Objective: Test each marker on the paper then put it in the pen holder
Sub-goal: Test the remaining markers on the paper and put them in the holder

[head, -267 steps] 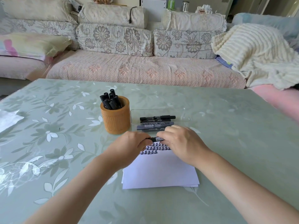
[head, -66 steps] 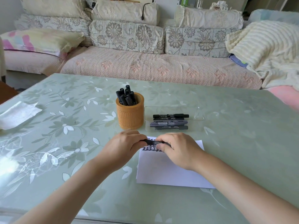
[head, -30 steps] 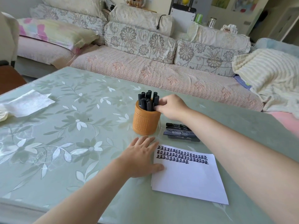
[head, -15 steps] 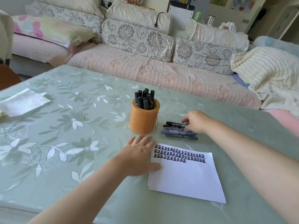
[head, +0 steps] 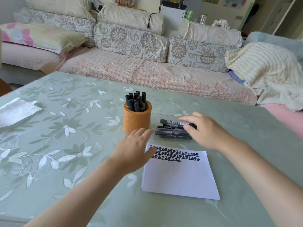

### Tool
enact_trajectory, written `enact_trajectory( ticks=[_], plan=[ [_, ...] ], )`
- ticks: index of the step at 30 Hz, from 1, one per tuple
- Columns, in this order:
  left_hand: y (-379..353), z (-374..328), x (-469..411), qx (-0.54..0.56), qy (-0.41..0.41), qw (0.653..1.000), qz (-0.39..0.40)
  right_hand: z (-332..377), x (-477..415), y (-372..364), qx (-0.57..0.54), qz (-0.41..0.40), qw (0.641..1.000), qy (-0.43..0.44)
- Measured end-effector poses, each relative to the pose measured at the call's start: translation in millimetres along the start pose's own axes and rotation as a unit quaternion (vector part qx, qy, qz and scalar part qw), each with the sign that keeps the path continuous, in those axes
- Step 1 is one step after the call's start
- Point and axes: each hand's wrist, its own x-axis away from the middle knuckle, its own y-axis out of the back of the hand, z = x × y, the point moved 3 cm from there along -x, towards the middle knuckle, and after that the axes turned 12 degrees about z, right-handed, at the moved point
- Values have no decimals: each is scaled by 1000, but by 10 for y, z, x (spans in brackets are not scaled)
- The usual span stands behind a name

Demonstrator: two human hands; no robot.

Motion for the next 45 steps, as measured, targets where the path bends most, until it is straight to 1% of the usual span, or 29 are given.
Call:
enact_trajectory(
  ticks=[3, 5, 7, 10, 12, 14, 15, 16, 17, 19, 20, 22, 24, 25, 26, 27, 30, 35, 38, 41, 43, 45],
  plan=[
    [77, -122, -10, 21, -33, 997, -70, -5, 312, -110, -106, -20, 994, -6],
    [81, -221, -16, 27, -57, 994, -86, -17, 439, -197, -177, -19, 984, -17],
    [54, -318, -31, 11, -72, 994, -82, -19, 487, -274, -253, -12, 967, -23],
    [-6, -437, -71, 6, -86, 993, -75, -6, 486, -310, -396, -40, 917, -12],
    [-21, -501, -95, 37, -79, 994, -72, -1, 456, -335, -482, -55, 874, -7],
    [-40, -553, -119, 34, -78, 994, -71, 10, 419, -385, -563, -60, 824, -3],
    [-60, -581, -127, 26, -85, 994, -65, 21, 402, -408, -587, -57, 808, -2],
    [-79, -614, -133, 21, -94, 994, -54, 26, 383, -433, -596, -55, 801, -4],
    [-96, -647, -140, 21, -104, 993, -41, 17, 366, -459, -595, -52, 802, -7],
    [-102, -689, -161, 29, -104, 994, -24, -4, 345, -459, -569, -59, 820, -14],
    [-80, -687, -174, 31, -94, 995, -32, -27, 338, -447, -547, -63, 835, -17],
    [-13, -636, -202, 38, -75, 994, -73, -91, 332, -432, -472, -54, 879, -27],
    [43, -553, -227, 51, -70, 990, -114, -143, 329, -447, -367, -12, 930, -30],
    [61, -523, -234, 57, -74, 988, -122, -160, 333, -463, -307, 18, 951, -32],
    [71, -508, -234, 58, -78, 988, -121, -163, 344, -478, -252, 47, 966, -31],
    [67, -497, -234, 49, -86, 988, -115, -158, 350, -493, -215, 72, 973, -30],
    [52, -535, -213, -4, -120, 989, -86, -120, 364, -509, -201, 103, 974, -16],
    [-23, -503, -196, -13, -149, 988, -42, -74, 395, -497, -169, 107, 979, 50],
    [-36, -484, -214, -31, -159, 986, -29, -85, 403, -491, -127, 105, 984, 65],
    [-16, -455, -250, -50, -165, 985, -14, -97, 379, -515, -62, 62, 992, 88],
    [13, -433, -256, -37, -152, 988, 1, -70, 375, -494, -13, 1, 993, 120],
    [35, -405, -255, -12, -123, 992, 12, -40, 384, -443, 69, -68, 981, 167]
  ],
)
